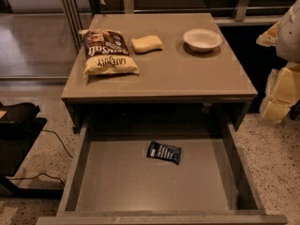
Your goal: Pick rxbar blueberry from top drawer and place on counter
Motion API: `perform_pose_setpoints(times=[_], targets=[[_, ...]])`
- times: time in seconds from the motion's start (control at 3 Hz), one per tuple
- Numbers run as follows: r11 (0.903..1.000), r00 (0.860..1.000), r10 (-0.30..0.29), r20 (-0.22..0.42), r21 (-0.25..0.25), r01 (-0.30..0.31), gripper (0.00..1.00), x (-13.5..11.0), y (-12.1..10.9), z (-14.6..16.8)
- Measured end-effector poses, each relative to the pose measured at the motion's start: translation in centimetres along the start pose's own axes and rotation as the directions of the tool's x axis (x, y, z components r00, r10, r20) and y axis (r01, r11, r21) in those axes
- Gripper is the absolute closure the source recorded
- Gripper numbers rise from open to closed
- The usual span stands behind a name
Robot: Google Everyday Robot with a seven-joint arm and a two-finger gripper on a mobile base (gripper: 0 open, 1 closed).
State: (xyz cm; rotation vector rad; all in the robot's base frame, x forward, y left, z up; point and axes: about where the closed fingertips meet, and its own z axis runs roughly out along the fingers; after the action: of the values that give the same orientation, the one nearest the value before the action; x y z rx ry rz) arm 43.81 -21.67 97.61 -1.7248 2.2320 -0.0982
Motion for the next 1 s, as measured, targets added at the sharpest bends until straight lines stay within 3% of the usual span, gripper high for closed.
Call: perform_pose_setpoints(times=[0.67,1.0], targets=[[1.0000,1.000,0.005,0.013,0.000,-0.005,0.00,-0.1,0.1,0.2],[0.9996,0.997,0.015,0.081,-0.026,-0.013,0.00,-0.3,0.9,2.8]])
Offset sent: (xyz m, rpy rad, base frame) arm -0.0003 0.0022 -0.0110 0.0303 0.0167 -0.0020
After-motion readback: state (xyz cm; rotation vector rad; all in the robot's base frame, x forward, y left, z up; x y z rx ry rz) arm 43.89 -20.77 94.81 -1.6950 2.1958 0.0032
